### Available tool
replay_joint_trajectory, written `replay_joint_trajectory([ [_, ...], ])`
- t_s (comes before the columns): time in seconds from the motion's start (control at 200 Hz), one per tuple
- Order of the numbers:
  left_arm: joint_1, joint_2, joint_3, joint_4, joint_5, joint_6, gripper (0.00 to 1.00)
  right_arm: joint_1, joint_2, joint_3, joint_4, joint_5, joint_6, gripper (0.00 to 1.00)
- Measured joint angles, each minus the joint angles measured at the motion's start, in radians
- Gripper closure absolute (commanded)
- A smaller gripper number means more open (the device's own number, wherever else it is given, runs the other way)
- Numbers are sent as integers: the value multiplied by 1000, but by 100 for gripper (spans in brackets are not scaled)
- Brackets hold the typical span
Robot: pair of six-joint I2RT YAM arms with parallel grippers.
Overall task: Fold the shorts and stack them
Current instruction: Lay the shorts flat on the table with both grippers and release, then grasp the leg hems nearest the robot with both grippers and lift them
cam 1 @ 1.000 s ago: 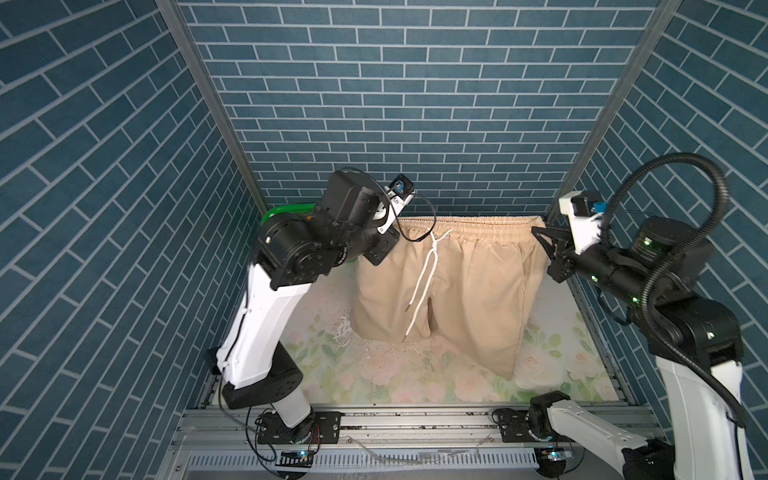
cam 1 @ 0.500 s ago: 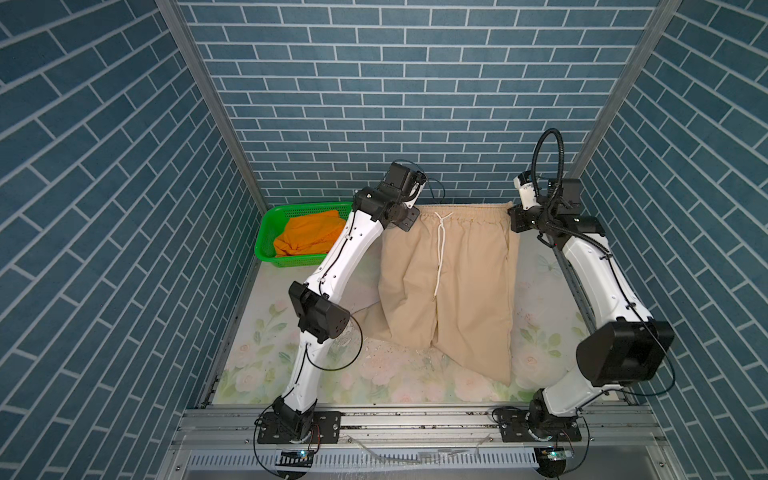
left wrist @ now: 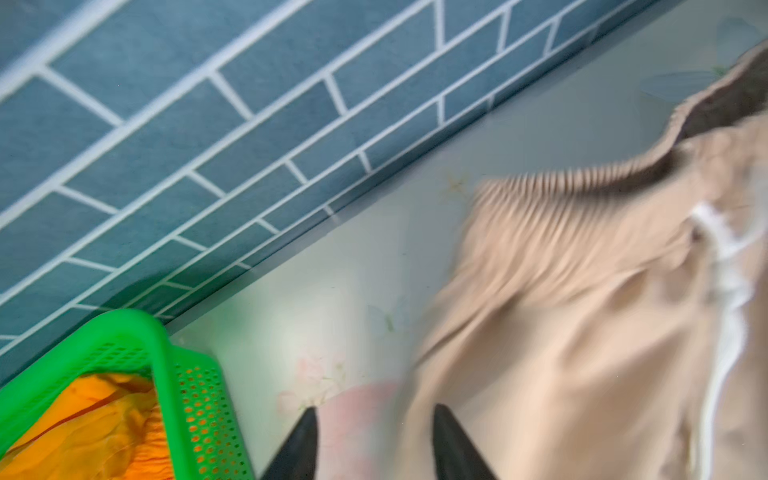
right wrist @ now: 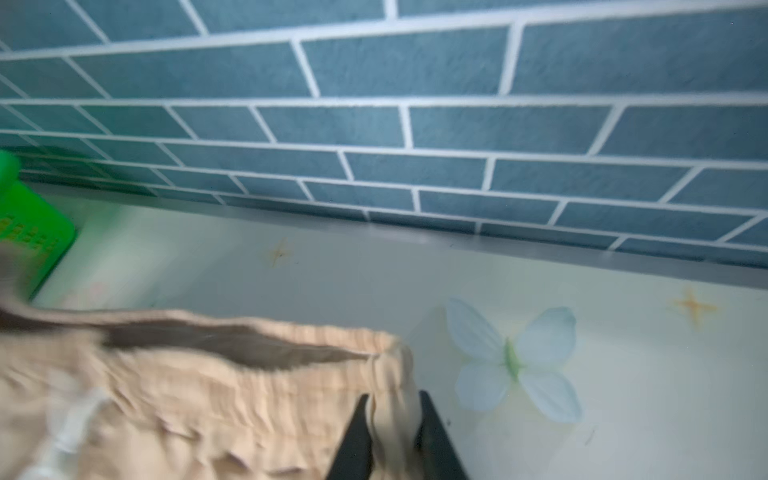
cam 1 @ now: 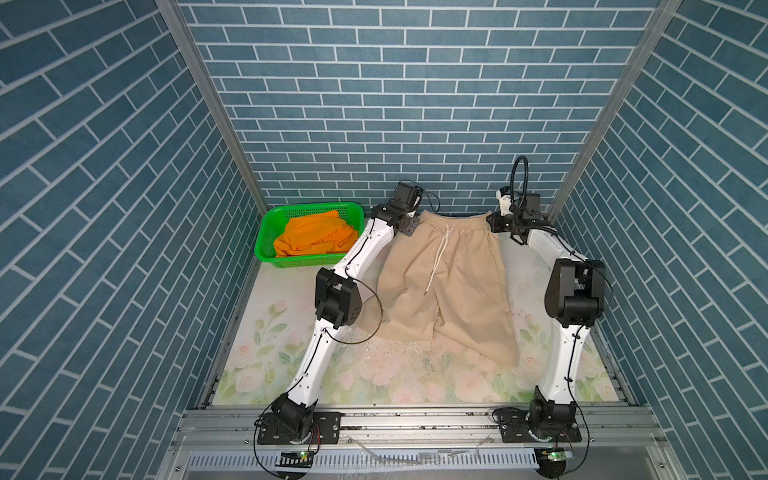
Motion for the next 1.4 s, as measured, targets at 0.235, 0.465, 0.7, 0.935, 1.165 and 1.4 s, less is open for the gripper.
replay_joint_trajectory([
  [0.235, 91, -58, -23, -56, 21, -60, 0, -35, 108, 287, -109, 14, 36, 16],
  [0.465, 37, -486, -528, -73, 182, -160, 0, -14, -254, -204, -196, 97, 132, 19],
  [0.7, -180, -802, -1033, 47, 338, -206, 0, -8, -766, -826, -246, 172, 265, 21],
  [0.935, -270, -723, -1291, 109, 379, -226, 0, -12, -879, -1116, -284, 225, 346, 23],
  [1.165, -289, -699, -1356, 186, 405, -254, 0, -27, -777, -1120, -237, 231, 376, 38],
  [1.4, -337, -676, -1368, 286, 445, -300, 37, -41, -628, -1047, -192, 210, 384, 76],
])
